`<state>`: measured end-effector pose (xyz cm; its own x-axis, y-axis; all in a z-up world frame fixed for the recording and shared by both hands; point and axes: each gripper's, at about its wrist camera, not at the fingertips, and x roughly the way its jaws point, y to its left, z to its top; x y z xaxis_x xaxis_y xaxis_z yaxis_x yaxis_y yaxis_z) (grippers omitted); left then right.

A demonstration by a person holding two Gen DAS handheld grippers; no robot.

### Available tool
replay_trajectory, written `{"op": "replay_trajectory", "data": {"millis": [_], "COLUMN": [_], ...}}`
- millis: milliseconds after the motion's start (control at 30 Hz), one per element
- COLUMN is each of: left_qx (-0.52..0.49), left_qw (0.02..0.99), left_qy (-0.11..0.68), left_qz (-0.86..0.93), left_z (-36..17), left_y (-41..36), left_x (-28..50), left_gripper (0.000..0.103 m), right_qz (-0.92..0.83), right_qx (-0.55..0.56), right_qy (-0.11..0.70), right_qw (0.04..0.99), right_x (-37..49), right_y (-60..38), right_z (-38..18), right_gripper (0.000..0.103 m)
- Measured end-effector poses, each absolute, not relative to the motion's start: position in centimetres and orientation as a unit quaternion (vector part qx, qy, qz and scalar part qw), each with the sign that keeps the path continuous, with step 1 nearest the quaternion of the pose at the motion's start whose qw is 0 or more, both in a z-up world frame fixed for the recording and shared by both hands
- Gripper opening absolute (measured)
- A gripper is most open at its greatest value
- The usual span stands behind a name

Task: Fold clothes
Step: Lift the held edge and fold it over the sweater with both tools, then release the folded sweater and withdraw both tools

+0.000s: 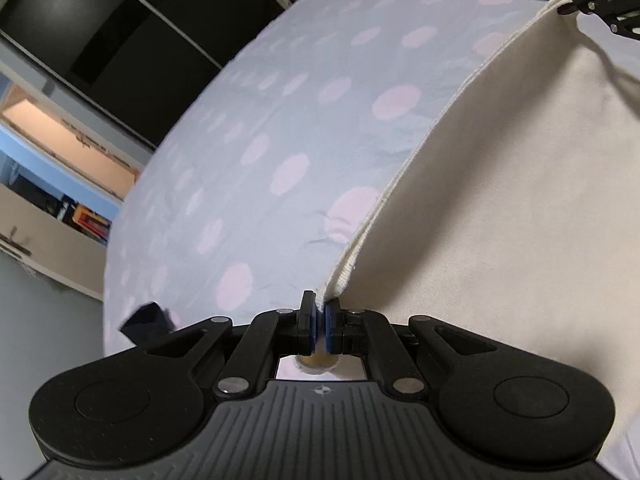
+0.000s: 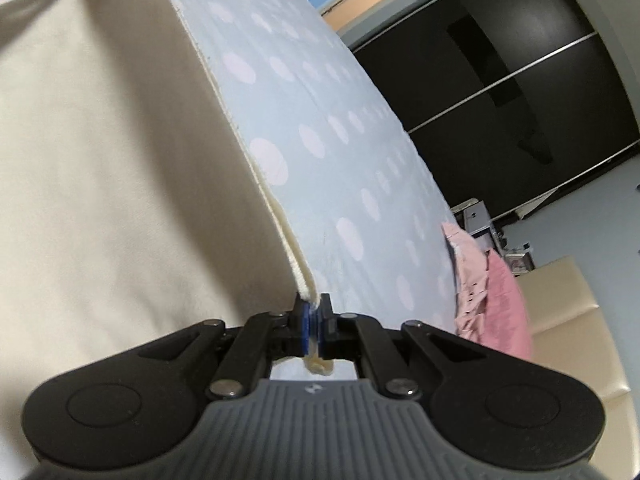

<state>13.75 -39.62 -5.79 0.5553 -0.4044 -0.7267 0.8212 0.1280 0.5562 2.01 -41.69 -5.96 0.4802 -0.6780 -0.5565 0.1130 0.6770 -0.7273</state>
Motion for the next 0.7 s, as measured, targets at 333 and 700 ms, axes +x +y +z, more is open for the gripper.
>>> {"op": "replay_trajectory", "data": {"millis": [333, 700], "left_qx": [0.455, 0.4], "left_qw": [0.754, 0.802], "left_qy": [0.249, 0.267], "left_qz": [-0.404, -0.355], "left_z": [-9.1, -5.8], "left_y": [-38.4, -34.2], "left_x": [15.7, 17.3], "left_gripper": [0.012, 0.017], "right_qz": [-0.273, -0.337], "right_qx": [-0.271, -0.122], "right_qy": [0.479, 0.464], "right_qw": [0.789, 0.81], "right_x": [3.8, -1.9], "right_y": [-44.6, -46.4], "right_z": [-10.1, -6.0], "right_gripper": [0.024, 0.034]}}
